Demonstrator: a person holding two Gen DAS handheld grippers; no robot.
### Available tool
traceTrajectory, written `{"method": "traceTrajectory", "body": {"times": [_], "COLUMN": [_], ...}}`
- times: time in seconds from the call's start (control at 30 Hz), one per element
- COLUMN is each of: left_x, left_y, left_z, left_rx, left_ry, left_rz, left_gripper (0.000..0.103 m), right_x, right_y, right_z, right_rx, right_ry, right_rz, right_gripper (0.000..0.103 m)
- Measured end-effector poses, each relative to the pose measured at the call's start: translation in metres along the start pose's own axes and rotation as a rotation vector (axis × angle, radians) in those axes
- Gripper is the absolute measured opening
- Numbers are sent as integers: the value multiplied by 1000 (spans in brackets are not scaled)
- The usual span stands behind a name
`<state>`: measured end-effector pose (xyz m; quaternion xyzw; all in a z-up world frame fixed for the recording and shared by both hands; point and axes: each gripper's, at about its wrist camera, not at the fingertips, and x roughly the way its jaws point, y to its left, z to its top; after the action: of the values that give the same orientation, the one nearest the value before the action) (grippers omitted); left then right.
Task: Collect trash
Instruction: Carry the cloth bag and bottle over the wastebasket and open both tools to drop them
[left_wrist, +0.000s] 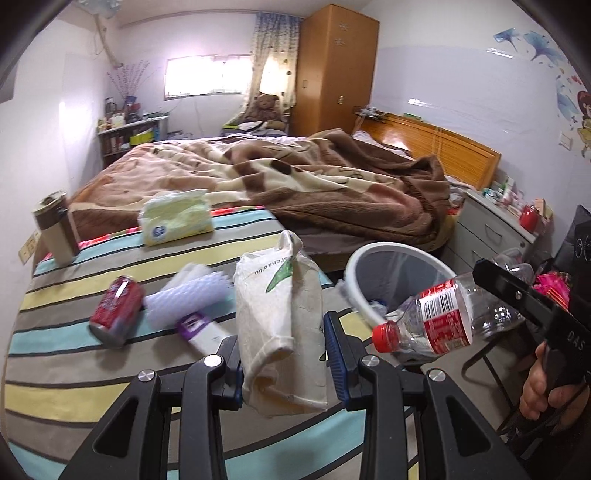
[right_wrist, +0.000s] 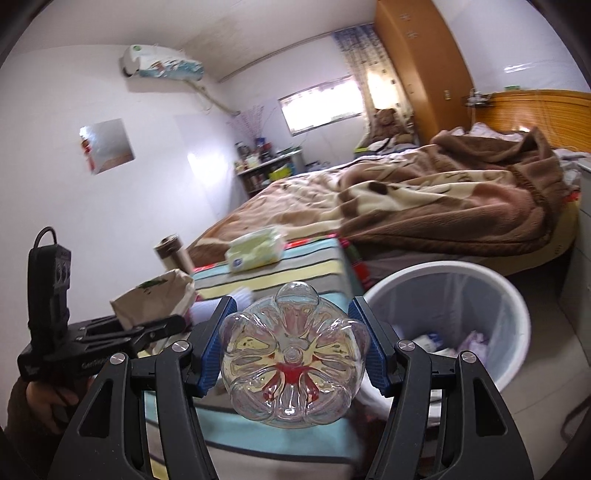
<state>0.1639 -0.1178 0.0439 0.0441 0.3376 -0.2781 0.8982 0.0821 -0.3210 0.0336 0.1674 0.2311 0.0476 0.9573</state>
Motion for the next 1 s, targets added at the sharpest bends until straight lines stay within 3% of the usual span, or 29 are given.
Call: {"method": "traceTrajectory", "body": {"times": [0.3, 0.57, 1.0], "left_x": [33, 69, 117], "left_y": [-51, -93, -141], "left_z": [16, 22, 24], "left_rx": [74, 108, 147], "left_ry": [17, 68, 127], "left_rz": [-54, -130, -161], "left_gripper": [36, 36, 36], "right_x": [-2, 7, 16], "right_y": [-32, -64, -104], "right_z": [9, 11, 15], "right_rx": [31, 47, 75], "right_ry": [-24, 7, 63], "right_rz": [-112, -206, -300], "right_gripper": [64, 64, 64]}}
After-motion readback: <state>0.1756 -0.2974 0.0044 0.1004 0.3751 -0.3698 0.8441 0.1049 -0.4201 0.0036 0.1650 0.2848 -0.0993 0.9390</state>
